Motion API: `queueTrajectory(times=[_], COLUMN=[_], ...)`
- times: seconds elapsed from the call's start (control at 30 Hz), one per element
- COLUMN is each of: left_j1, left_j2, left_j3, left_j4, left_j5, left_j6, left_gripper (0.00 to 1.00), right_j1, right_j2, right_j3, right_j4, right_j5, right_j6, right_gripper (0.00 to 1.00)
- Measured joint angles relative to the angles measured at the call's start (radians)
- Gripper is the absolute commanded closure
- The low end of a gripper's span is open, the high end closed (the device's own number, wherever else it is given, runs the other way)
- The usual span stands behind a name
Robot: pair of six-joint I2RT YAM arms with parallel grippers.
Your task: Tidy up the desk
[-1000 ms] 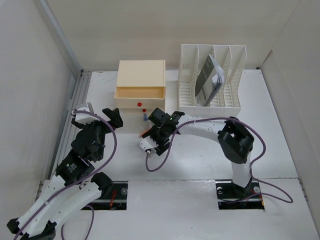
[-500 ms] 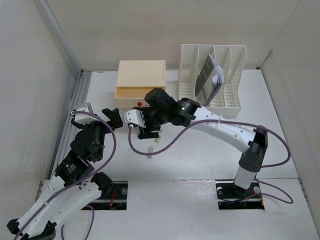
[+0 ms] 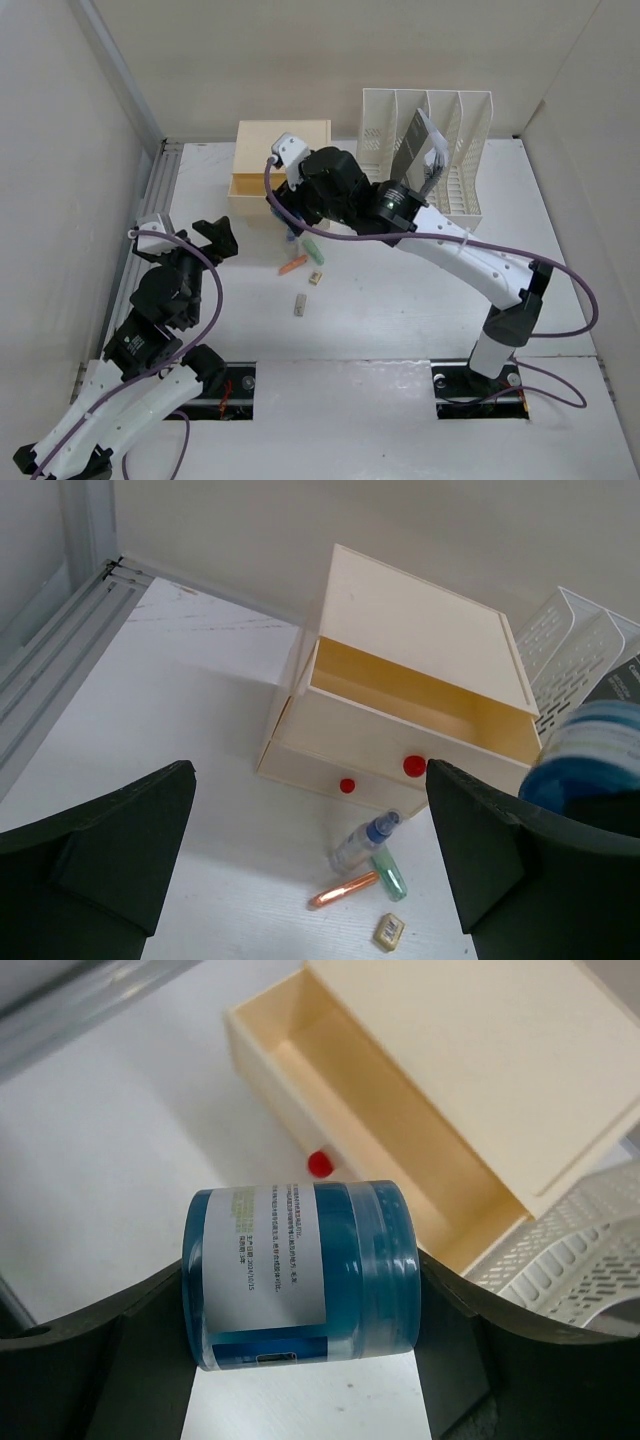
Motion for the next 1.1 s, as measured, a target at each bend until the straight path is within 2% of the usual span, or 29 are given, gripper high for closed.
queueTrajectory(times=[0.27,0.47,0.87,1.1], left_j1=[0.000,0.000,0.000,0.000], left_j2=[0.010,0.016,0.018,0.018], left_j3=[-0.001,-0.002,-0.002,-0.002], left_j4=[0.000,0.000,0.000,0.000], left_j5=[-0.004,-0.004,-0.004,-0.004], left_j6=[0.000,0.000,0.000,0.000], left_gripper=[0.00,0.00,0.00,0.00], right_j1=[0.000,-0.001,-0.098,-0.115], right_j2=[0.090,0.129,0.282,0.288], right_j3=[0.126,0.142,0.184,0.220], right_j4=[0.048,0.068,0.060,0.063], right_j5=[0.293,0.416,0.457,0.462], right_j6=[0.274,0.398,0.520,0.546], right_gripper=[1.00,1.00,1.00,1.00])
